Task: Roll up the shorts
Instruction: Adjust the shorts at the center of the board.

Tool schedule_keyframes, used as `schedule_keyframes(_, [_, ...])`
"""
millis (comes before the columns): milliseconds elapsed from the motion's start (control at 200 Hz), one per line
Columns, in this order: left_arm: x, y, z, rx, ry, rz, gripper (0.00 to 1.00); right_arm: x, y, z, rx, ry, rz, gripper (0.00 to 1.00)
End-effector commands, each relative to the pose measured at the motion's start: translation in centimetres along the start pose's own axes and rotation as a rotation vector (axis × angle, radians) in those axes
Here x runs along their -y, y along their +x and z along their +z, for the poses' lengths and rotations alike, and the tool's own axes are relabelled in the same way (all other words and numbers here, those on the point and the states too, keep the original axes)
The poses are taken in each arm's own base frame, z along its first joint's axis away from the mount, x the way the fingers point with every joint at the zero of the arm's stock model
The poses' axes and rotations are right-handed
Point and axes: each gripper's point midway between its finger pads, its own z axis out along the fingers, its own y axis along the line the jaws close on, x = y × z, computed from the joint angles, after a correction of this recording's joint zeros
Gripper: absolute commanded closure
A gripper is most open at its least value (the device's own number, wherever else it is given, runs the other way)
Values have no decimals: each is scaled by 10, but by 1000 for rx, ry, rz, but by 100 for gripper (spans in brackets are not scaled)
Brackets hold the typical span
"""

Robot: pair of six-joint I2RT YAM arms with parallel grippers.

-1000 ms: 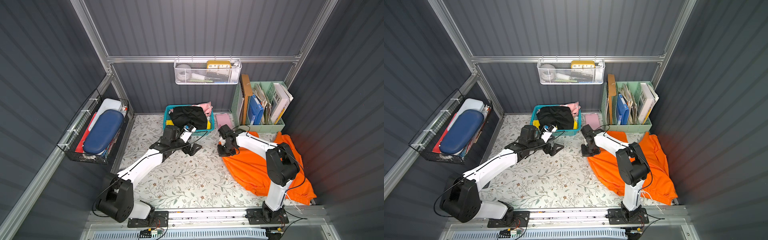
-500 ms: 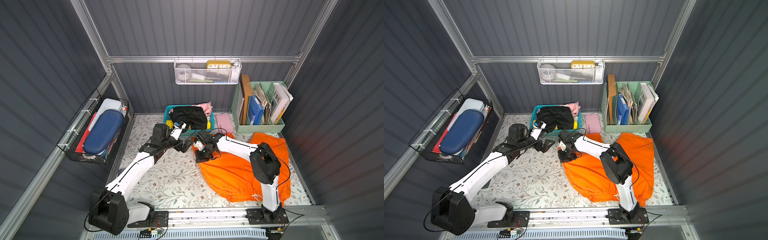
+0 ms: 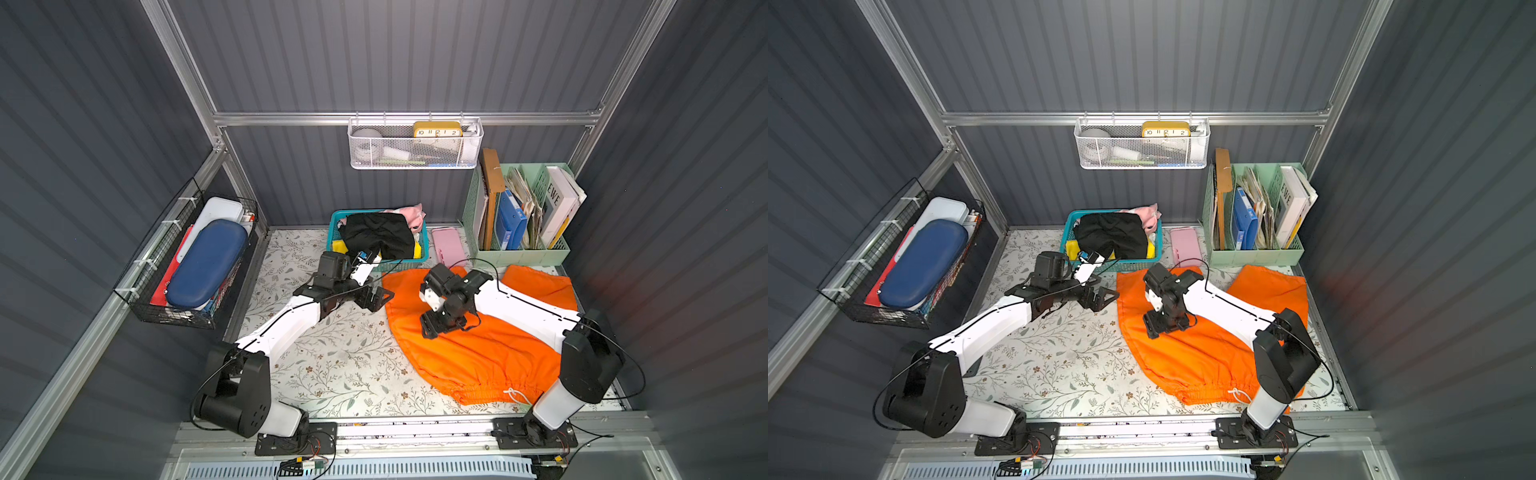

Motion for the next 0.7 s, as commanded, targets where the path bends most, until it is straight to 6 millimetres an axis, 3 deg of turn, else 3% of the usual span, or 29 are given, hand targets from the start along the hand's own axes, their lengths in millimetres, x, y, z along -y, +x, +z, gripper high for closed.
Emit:
schedule_keyframes(0, [19, 14, 17, -22, 99, -62, 0, 14, 49, 1, -119, 76, 30, 30])
schedule_keyframes(210, [47, 64, 61, -146, 168, -158, 0, -7, 95, 16, -227, 61, -27, 27])
schedule_keyframes(365, [43, 88, 84, -222, 155, -247, 1, -19, 113, 31, -291, 91, -41, 27])
schedule_keyframes(500, [37, 104, 95, -275, 133, -304, 0, -15, 124, 48, -334, 116, 32, 28])
schedule_keyframes(625, [33, 124, 96, -342, 107, -357, 0, -9, 131, 62, -359, 142, 59, 37])
schedule_keyframes(695, [26, 138, 97, -390, 59, -385, 0, -11, 128, 68, -361, 135, 55, 55])
